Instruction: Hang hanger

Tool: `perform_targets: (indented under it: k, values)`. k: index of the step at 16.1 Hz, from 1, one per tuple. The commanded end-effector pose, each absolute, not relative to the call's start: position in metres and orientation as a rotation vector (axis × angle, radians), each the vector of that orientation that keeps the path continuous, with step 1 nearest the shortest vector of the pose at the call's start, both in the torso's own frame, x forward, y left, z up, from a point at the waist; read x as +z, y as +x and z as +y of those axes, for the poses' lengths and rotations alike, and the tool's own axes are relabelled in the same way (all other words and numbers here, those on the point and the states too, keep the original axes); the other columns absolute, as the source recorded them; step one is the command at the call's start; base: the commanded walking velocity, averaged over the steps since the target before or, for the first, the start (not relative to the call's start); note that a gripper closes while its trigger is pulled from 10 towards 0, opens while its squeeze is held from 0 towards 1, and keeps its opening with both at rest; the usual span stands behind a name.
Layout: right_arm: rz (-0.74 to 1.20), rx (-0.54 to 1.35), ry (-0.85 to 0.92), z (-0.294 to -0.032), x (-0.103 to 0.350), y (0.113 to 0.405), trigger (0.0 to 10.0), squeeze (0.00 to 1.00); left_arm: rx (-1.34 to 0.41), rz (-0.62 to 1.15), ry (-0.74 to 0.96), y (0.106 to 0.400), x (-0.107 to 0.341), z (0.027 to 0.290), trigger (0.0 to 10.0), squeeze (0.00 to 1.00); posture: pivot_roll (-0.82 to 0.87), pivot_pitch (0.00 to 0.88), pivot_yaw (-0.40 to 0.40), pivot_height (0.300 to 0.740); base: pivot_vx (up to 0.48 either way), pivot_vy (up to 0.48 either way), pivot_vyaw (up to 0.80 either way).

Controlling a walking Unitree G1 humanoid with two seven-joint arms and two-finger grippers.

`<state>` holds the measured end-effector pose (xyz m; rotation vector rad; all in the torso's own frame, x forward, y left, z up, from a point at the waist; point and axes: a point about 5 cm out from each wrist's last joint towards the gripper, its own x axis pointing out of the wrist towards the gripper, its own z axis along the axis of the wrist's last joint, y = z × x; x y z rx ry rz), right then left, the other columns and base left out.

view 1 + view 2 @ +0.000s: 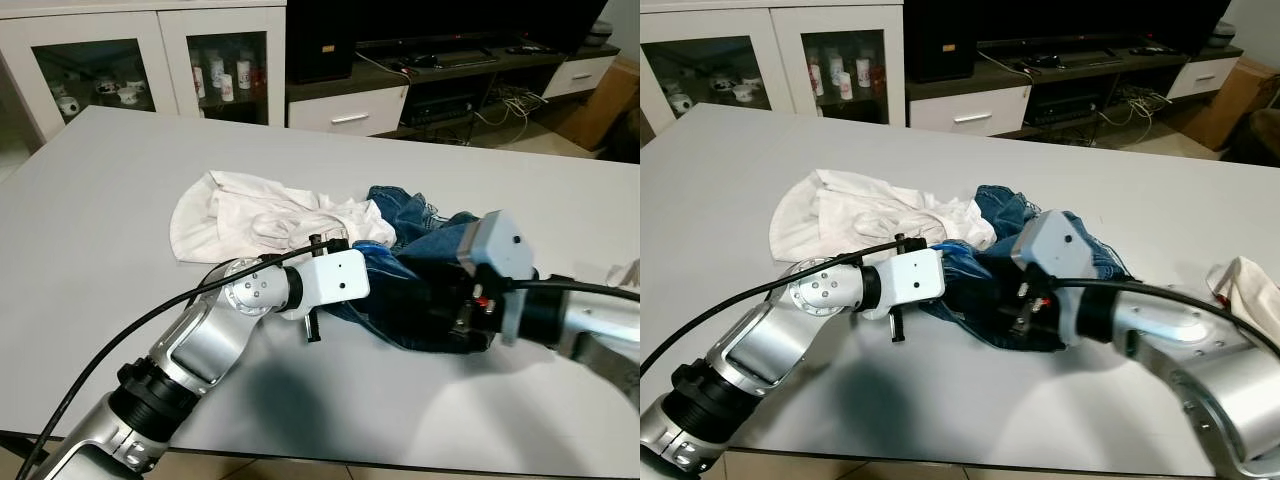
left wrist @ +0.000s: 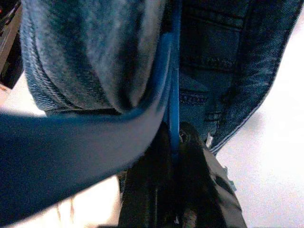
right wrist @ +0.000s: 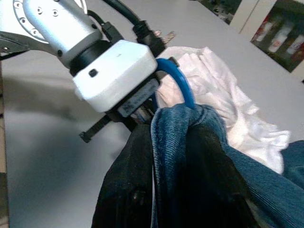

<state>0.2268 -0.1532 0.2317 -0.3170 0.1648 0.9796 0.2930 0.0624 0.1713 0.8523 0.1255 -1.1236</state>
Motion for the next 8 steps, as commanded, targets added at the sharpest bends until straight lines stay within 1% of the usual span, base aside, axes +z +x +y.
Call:
perform_targets:
  k: [1, 2, 3, 4, 6, 7, 8]
  values:
    - [0.131, 0.957, -0.34, -0.16, 0.24, 0.229, 10.0, 0.0, -1.135, 0.126, 0.861, 0.291, 0.168, 0.06, 10.0, 0.0, -0.04, 0.029, -0.046, 0.74, 0.0, 0.0, 0.0]
    - [0.135, 0.935, -0.348, -0.164, 0.24, 0.232, 10.0, 0.0, -1.136, 0.129, 0.865, 0.291, 0.167, 0.06, 10.0, 0.0, -0.04, 0.029, -0.044, 0.74, 0.0, 0.0, 0.0]
    - [0.126, 0.896, -0.321, -0.171, 0.241, 0.236, 10.0, 0.0, -1.137, 0.133, 0.867, 0.291, 0.166, 0.061, 10.0, 0.0, -0.04, 0.031, -0.044, 0.74, 0.0, 0.0, 0.0]
    - [0.126, 0.824, -0.298, -0.182, 0.241, 0.242, 10.0, 0.0, -1.136, 0.139, 0.868, 0.291, 0.164, 0.062, 10.0, 0.0, -0.04, 0.033, -0.042, 0.74, 0.0, 0.0, 0.0]
    - [0.108, 0.81, -0.269, -0.187, 0.244, 0.243, 10.0, 0.0, -1.132, 0.146, 0.869, 0.291, 0.163, 0.063, 10.0, 0.0, -0.05, 0.035, -0.04, 0.74, 0.0, 0.0, 0.0]
    - [0.065, 0.82, -0.2, -0.19, 0.25, 0.241, 10.0, 0.0, -1.118, 0.164, 0.87, 0.293, 0.159, 0.065, 10.0, 0.0, -0.05, 0.039, -0.038, 0.74, 0.0, 0.0, 0.0]
    - [0.065, 0.814, -0.194, -0.191, 0.25, 0.241, 10.0, 0.0, -1.115, 0.168, 0.869, 0.293, 0.158, 0.066, 10.0, 0.0, -0.05, 0.039, -0.038, 0.74, 0.0, 0.0, 0.0]
